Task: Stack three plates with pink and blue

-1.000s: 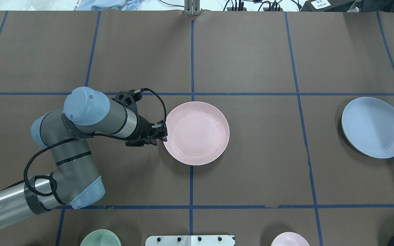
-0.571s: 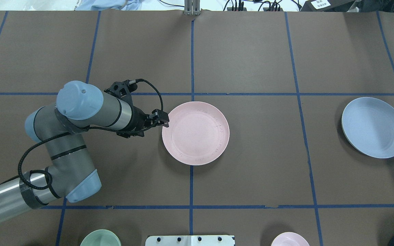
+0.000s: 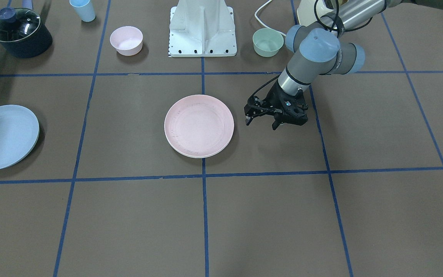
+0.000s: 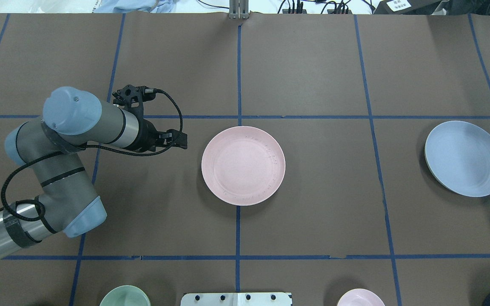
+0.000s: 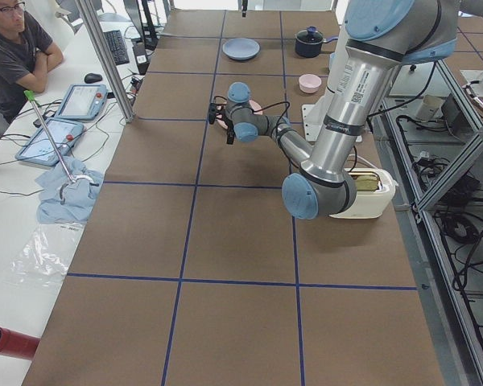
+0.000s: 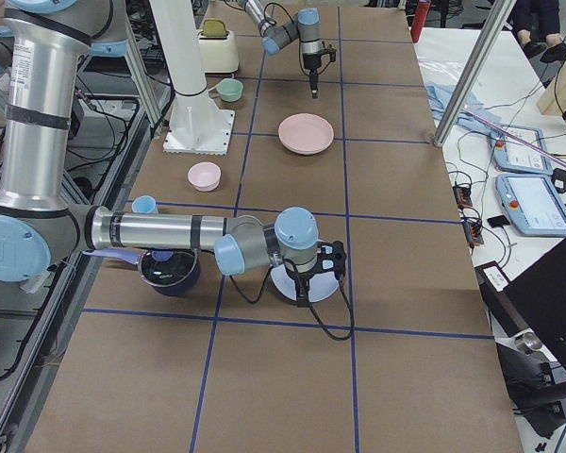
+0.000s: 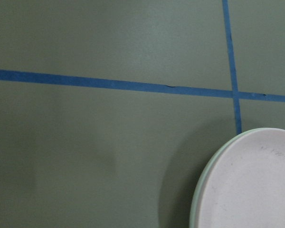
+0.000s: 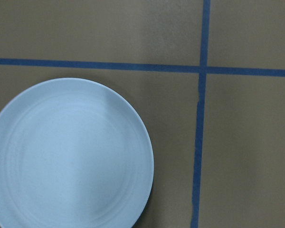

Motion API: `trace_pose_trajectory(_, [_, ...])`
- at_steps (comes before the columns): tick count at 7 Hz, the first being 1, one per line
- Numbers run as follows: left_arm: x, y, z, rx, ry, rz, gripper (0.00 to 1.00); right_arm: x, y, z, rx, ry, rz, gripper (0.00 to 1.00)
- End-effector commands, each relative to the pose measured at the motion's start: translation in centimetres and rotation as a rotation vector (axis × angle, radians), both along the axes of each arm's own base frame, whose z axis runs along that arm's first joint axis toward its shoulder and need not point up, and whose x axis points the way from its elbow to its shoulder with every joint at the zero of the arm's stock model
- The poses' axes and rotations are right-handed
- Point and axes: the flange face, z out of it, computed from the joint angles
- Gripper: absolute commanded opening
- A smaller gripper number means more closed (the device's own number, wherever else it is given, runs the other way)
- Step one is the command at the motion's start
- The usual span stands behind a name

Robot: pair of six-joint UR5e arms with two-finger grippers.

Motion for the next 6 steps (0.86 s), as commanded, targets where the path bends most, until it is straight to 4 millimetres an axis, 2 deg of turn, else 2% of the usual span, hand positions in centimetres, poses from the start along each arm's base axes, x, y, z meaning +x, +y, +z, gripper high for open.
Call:
trace_pose_trajectory(1, [-2.4, 0.7, 0.5, -0.020, 0.002, 0.021, 1.00, -2.9, 1.2, 5.3, 0.027, 0.065, -0.024, 1.00])
trace_pose_trajectory(2, [-6.3, 1.6, -0.2, -0.009, 0.033, 0.014, 1.00, -4.9, 1.2, 5.5, 0.009, 0.069, 0.011, 1.00])
trace_pose_trajectory(3, [-8.9, 1.5, -0.5, -0.015, 0.055, 0.016, 1.00, -7.3, 1.5, 6.6, 0.007, 0.073, 0.020, 0.99])
trace_pose_trajectory(4, [-10.2, 0.7, -0.6, -0.020, 0.060, 0.004, 1.00, -9.3, 0.8, 8.6, 0.017, 0.065, 0.019, 0.99])
trace_pose_trajectory(5, [-10.4, 0.6, -0.5, -0.019, 0.059, 0.000, 1.00, -10.7, 0.1, 9.4, 0.008, 0.043, 0.034, 0.99])
trace_pose_trajectory(6, [-10.7, 0.9, 0.0, -0.023, 0.055, 0.000, 1.00, -11.1, -0.4, 8.4, -0.002, 0.011, 0.052, 0.91])
